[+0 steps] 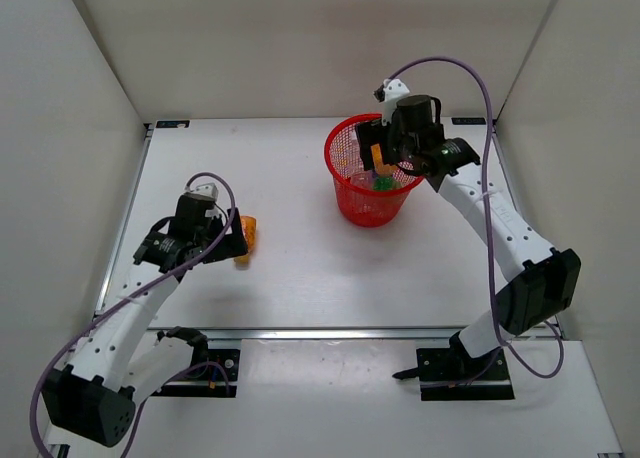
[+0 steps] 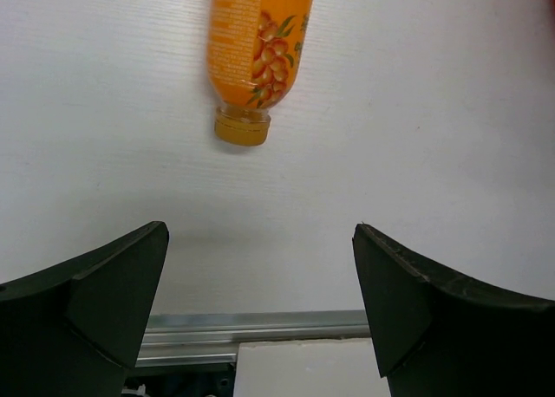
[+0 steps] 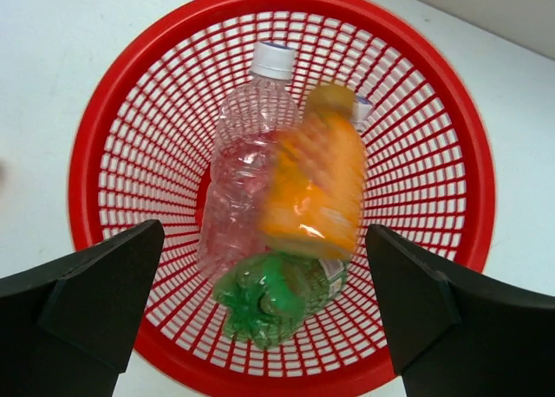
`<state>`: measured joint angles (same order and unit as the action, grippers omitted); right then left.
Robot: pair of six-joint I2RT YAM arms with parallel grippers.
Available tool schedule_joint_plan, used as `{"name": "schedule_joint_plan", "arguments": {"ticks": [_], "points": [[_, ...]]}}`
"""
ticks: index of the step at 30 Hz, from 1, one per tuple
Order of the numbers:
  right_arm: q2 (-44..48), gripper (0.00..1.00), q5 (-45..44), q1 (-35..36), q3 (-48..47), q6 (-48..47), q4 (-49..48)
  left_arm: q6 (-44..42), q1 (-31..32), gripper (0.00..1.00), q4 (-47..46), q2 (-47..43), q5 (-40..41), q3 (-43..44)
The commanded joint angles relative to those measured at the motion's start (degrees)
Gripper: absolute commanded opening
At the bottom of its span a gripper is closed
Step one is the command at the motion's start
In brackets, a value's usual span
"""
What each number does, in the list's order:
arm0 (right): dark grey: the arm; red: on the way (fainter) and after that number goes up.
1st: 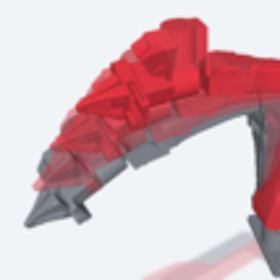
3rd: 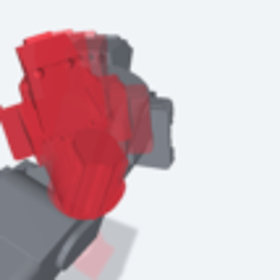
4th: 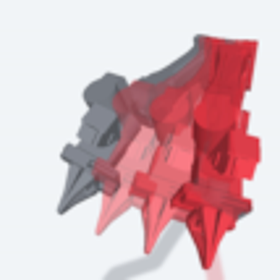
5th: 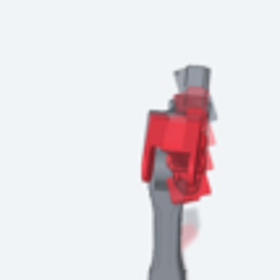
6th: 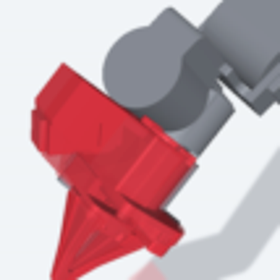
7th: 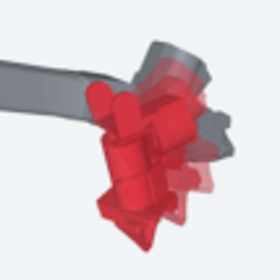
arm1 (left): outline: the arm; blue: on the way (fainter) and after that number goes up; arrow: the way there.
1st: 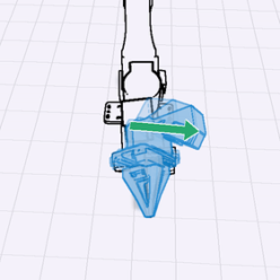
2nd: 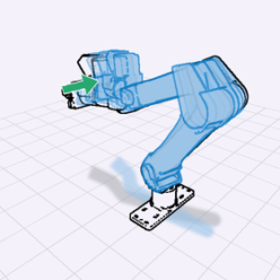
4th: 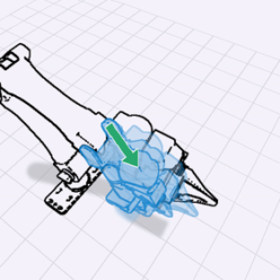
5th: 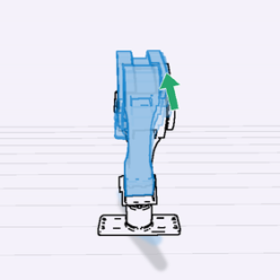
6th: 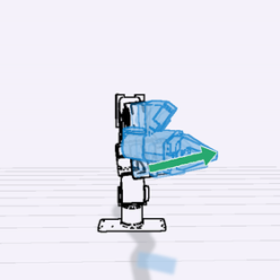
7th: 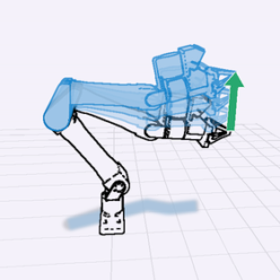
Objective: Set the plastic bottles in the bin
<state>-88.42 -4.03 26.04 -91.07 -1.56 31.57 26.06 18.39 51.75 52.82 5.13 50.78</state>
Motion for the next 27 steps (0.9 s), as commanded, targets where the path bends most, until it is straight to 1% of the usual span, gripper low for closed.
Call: {"name": "schedule_joint_plan", "arguments": {"ticks": [1, 3, 4, 6, 9, 13, 15, 16, 17, 19, 21, 22, 24, 25, 27], "points": [[3.43, 0.99, 1.65, -1.94, -1.3, 0.24, 0.86, 1.09, -1.34, 0.98, -5.07, 1.93, -0.12, -2.35], [4.83, 0.99, 2.1, -4.93, -1.48, 0.59, 1.65, 1.44, -1.69, 0.99, -9.97, 3.51, -1.86, -4.46], [5.8, 0.99, 2.8, -5.47, -0.7, 0.94, 1.3, 1.97, -2.48, 0.99, -11.65, 4.91, -3.18, -5.25], [7.98, 1.0, 3.42, -9.15, 0.62, 1.21, 1.74, 1.71, -3.19, 0.99, -13.59, 7.28, -4.15, -5.61], [12.48, 0.99, 3.16, -12.06, 5.0, 3.58, 1.82, 0.92, -2.57, 0.99, -16.23, 11.24, -2.93, -4.91], [19.24, 1.0, 6.4, -17.24, 10.19, 4.2, 3.67, -0.22, -3.27, 0.98, -21.58, 17.48, -3.37, -3.85], [22.31, 1.0, 7.28, -20.06, 12.39, 4.2, 5.34, -0.4, -2.23, 0.99, -23.96, 20.2, -2.06, -4.37], [22.94, 1.0, 7.28, -21.02, 14.49, 4.29, 5.6, 0.82, -1.87, 0.99, -27.28, 22.05, -1.18, -5.07], [24.6, 0.99, 7.2, -21.99, 15.47, 5.07, 5.95, 1.0, -2.04, 0.99, -29.4, 22.67, -2.21, -4.82], [27.15, 0.99, 7.02, -24.01, 19.77, 5.52, 5.87, 1.35, -2.66, 0.99, -31.08, 26.18, -1.53, -3.77], [29.79, 0.99, 8.51, -25.59, 22.49, 6.22, 6.39, 0.57, -1.78, 0.98, -32.84, 29.7, 3.37, -2.71], [30.23, 0.99, 8.69, -25.95, 23.82, 6.22, 6.92, 0.31, -1.78, 0.98, -32.94, 30.76, 4.18, -2.19], [32.43, 0.99, 8.87, -28.4, 25.14, 7.09, 7.27, -0.58, -2.31, 0.99, -33.38, 33.83, 3.14, -0.43], [33.04, 1.0, 8.69, -28.85, 25.84, 7.19, 7.88, -0.58, -2.57, 0.96, -32.94, 35.84, 2.88, 0.53], [35.32, 0.99, 7.73, -29.64, 26.9, 7.45, 8.68, -0.49, -2.57, 0.79, -31.54, 37.36, 2.7, 3.08]]}}
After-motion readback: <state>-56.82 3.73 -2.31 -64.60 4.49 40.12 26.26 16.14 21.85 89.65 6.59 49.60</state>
